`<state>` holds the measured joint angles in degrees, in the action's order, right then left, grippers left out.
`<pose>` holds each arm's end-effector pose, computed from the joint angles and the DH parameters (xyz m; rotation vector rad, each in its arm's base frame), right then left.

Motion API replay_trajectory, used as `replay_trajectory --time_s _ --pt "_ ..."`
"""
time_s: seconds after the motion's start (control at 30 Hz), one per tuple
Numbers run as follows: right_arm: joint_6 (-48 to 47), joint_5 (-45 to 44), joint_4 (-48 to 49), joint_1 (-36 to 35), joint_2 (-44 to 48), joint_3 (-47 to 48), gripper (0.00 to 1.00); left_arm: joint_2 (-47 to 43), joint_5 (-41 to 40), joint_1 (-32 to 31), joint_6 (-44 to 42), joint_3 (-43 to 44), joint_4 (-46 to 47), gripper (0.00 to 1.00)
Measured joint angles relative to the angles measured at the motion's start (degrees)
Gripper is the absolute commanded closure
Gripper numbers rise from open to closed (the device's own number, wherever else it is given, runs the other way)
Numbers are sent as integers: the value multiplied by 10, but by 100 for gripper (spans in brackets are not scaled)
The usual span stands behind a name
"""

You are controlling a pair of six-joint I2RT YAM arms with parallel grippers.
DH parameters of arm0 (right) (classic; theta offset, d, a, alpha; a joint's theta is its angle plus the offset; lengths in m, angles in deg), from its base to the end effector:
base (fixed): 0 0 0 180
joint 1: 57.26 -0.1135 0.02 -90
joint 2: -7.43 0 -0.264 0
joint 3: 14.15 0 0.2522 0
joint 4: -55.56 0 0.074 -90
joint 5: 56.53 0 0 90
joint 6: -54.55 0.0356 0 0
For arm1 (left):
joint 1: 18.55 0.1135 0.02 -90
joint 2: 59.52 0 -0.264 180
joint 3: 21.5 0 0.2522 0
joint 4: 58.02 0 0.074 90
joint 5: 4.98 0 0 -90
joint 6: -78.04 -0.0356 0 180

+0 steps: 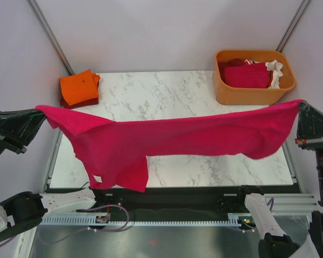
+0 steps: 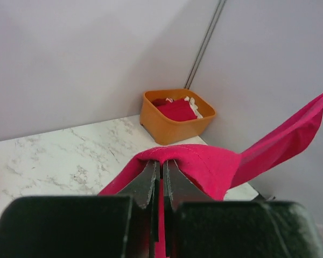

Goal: Fold and stack the t-shirts
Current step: Flatten the tshirt out

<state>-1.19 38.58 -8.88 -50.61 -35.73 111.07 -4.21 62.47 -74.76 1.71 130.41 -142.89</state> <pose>-0.0328 0.0070 0.5770 0.3731 1.2230 0.4716 -0.0190 0.0530 0.6028 0.1858 1.4106 -0.7468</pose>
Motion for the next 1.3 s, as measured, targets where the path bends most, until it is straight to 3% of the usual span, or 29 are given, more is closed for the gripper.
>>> replay_trajectory --time_s 0.27,0.47,0.63,0.83,0.87,0.9,0.93,0.97,1.0,1.03,1.17,1.3 --pt "-23 -128 -23 -49 83 7 100 -40 125 57 -58 -73 17 98" --pt "-30 -140 -5 -54 50 -44 100 -25 92 65 -94 -126 59 98" --pt "-29 -136 76 -54 -74 -200 100 49 -8 78 -164 -244 148 98" --pt "-14 -130 180 -54 -303 -353 100 277 83 270 -197 -290 229 98" --pt "-10 -131 189 -54 -332 -360 100 329 99 301 -198 -277 237 92" --pt "-5 -132 198 -56 -369 -361 100 401 118 333 -200 -238 234 64" --pt "-2 -132 213 -58 -401 -359 61 480 135 360 -199 -185 231 30" --pt "4 -132 219 -58 -435 -349 37 563 156 384 -193 -110 233 1" --pt "5 -131 220 -58 -473 -328 24 644 180 408 -180 -39 246 0" --pt "6 -130 221 -58 -513 -301 2 695 199 425 -163 -3 262 0" --pt "-4 -145 225 -64 -580 -252 2 831 248 495 -119 30 254 0" --pt "-11 -168 228 -73 -549 -252 2 838 258 516 -97 13 228 0"
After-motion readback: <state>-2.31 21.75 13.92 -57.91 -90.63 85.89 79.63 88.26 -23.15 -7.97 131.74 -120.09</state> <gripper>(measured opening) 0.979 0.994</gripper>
